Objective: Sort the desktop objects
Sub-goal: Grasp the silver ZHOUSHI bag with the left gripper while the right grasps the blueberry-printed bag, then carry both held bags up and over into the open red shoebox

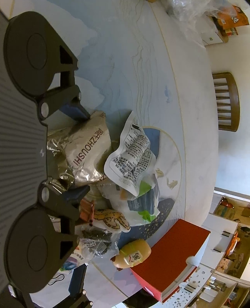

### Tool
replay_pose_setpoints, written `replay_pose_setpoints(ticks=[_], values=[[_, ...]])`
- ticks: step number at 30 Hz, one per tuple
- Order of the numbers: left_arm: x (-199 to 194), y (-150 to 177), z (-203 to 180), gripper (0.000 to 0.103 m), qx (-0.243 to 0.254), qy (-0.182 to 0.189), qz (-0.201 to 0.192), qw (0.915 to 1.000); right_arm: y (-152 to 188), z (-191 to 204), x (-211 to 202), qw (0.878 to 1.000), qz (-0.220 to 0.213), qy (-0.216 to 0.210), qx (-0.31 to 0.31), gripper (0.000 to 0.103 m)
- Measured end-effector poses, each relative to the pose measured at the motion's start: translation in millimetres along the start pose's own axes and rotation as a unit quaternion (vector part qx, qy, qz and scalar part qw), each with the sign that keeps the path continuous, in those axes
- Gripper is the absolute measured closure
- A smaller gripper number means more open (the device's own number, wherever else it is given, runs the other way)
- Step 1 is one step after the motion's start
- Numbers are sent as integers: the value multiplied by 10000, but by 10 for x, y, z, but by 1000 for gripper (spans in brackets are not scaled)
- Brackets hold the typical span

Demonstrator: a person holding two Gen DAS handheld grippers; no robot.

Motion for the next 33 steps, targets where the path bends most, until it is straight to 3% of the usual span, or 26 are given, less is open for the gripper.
replay_pose_setpoints(ticks=[5, 10, 33], values=[[-51, 8, 4, 41, 27, 49, -30, 10000, -41, -27, -37, 10000, -74, 0, 27, 35], [-130, 16, 6, 46, 45, 98, -38, 9999, -75, -42, -93, 9999, -112, 65, 48, 41], [-951, -171, -193, 49, 226, 688, -256, 9970, -479, -228, -700, 9941, -667, 367, 770, 42]])
Point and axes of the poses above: each gripper's, at about its wrist camera, not at the fingertips, and x roughly the way its jaws point, z to its left, y to its underside, the point moved 2 cm from there along x, roughly the way its jaws point, and after that the axes turned 14 degrees about -z, right-handed, at the moved point
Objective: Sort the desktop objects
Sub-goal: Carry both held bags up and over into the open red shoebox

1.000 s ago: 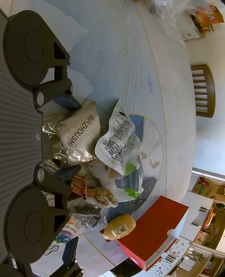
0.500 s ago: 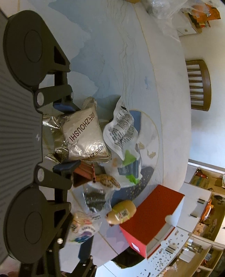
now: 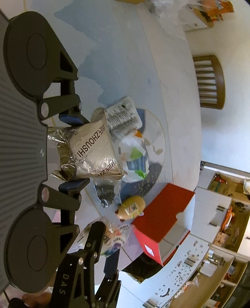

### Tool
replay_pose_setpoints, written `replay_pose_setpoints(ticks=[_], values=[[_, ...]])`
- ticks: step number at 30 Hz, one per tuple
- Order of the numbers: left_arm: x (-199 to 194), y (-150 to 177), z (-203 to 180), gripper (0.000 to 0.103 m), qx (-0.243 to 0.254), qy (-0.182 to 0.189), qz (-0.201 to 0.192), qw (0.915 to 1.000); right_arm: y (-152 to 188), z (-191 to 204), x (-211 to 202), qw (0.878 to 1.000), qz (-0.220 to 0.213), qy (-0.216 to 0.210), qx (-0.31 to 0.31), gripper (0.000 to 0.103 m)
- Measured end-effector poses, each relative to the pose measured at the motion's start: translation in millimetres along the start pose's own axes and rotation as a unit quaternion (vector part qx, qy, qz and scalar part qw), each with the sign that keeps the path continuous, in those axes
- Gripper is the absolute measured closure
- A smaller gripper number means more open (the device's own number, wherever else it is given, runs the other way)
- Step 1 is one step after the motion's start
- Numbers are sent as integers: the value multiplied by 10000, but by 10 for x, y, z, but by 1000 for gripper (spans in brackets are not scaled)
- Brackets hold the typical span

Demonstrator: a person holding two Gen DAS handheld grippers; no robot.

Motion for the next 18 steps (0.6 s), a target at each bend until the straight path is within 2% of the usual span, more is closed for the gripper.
replay_pose_setpoints(ticks=[9, 18], values=[[-16, -209, -281, 49, 138, 122, -96, 9998, -161, -110, -101, 10000, -43, -18, 45, 42], [191, -464, -762, 49, 227, 95, -282, 9993, -338, -621, -96, 9999, -63, -146, 62, 42]])
Point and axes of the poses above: each gripper's, at about its wrist camera, not at the fingertips, and x roughly the way its jaws point, z to its left, y to its underside, the point moved 2 cm from there along x, roughly the way its jaws point, and after that the axes turned 14 degrees about -z, right-handed, at the moved point
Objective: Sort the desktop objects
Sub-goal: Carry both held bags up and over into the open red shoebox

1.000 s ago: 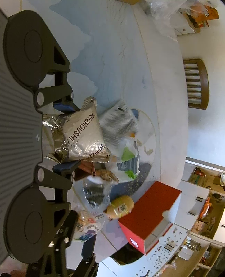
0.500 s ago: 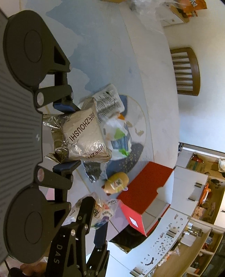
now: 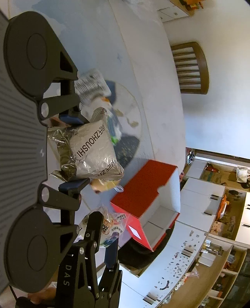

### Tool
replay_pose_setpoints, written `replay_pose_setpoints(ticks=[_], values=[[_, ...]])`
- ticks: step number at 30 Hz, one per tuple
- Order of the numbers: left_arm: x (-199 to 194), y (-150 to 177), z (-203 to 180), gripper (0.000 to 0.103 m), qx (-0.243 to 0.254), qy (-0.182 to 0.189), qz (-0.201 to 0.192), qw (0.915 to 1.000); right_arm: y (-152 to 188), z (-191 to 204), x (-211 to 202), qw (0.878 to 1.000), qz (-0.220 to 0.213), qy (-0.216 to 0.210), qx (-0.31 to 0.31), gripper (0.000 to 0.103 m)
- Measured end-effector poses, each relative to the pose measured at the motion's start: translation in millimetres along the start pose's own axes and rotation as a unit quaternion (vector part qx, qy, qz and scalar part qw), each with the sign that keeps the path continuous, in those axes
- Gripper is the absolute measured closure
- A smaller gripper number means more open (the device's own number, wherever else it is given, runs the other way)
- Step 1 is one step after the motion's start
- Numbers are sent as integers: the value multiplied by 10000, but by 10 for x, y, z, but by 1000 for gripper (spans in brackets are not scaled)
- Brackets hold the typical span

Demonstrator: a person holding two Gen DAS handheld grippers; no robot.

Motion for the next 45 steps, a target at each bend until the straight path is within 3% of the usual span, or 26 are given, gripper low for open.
replay_pose_setpoints(ticks=[13, 22, 36, 45], values=[[673, -411, -824, 49, -44, -77, -126, 9999, -320, -1120, 156, 9998, -83, -144, -77, 42], [1046, -707, -1303, 48, 197, -17, -164, 9997, -549, -1739, 297, 9996, -199, -155, -127, 42], [1724, -1080, -1775, 48, 765, 173, -21, 9969, -696, -2452, 740, 9999, -96, -6, -111, 42], [2313, -1151, -1820, 48, 959, 185, 402, 9944, -702, -2758, 1123, 9998, 172, 8, -40, 42]])
Point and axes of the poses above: each gripper's, at about its wrist camera, not at the fingertips, and x roughly the way its jaws point, z to its left, y to its underside, the point moved 2 cm from there along x, roughly the way its jaws point, and after that the axes turned 14 degrees about -z, right-handed, at the moved point
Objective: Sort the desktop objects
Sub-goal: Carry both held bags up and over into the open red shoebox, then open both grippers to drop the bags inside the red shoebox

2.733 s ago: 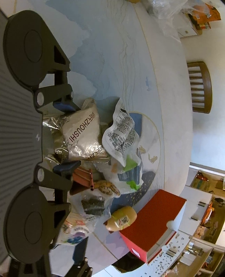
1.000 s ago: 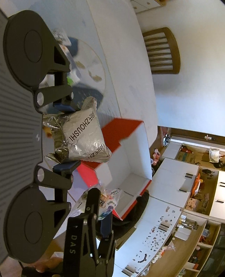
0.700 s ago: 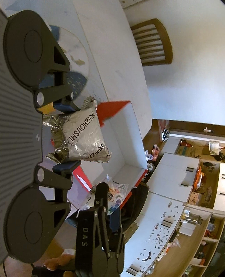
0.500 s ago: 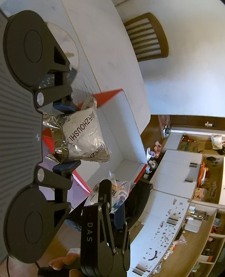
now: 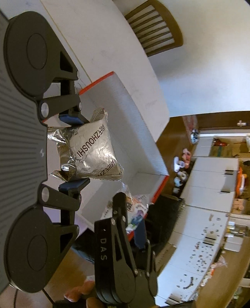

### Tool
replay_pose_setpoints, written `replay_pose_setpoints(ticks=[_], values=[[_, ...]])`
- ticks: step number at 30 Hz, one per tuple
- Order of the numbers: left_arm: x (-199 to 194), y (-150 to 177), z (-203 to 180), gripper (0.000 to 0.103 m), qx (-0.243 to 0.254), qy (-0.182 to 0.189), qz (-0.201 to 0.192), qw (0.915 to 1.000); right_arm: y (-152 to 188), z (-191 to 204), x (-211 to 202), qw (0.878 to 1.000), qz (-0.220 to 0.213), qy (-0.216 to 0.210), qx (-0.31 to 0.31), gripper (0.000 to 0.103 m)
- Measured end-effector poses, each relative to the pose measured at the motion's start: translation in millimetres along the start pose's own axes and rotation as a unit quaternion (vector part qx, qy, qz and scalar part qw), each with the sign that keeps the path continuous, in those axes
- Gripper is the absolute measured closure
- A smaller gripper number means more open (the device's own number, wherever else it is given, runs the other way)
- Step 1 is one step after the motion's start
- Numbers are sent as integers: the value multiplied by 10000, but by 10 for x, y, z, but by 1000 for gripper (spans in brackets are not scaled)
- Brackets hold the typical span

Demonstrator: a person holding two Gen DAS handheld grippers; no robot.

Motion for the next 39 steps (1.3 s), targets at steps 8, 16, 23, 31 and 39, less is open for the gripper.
replay_pose_setpoints(ticks=[8, 16, 23, 31, 39], values=[[471, 88, -5, 48, 217, 107, 494, 9985, 161, -99, 383, 9989, 444, -149, -20, 41], [844, 182, 42, 48, 443, 119, 1007, 9939, 316, -158, 689, 9945, 1015, -231, -66, 41], [1016, 237, -15, 48, 721, 241, 1332, 9882, 442, -88, 825, 9888, 1385, -290, -481, 41], [1098, 330, -11, 48, 859, 307, 1653, 9820, 500, 1, 893, 9843, 1582, -329, -706, 41], [1091, 335, -11, 47, 934, 376, 1888, 9768, 501, 41, 882, 9830, 1637, -366, -744, 34]])
Point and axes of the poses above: each gripper's, at about its wrist camera, not at the fingertips, and x roughly the way its jaws point, z to its left, y to its underside, the point moved 2 cm from there along x, roughly the way its jaws point, and after that the axes turned 14 degrees about -z, right-handed, at the moved point
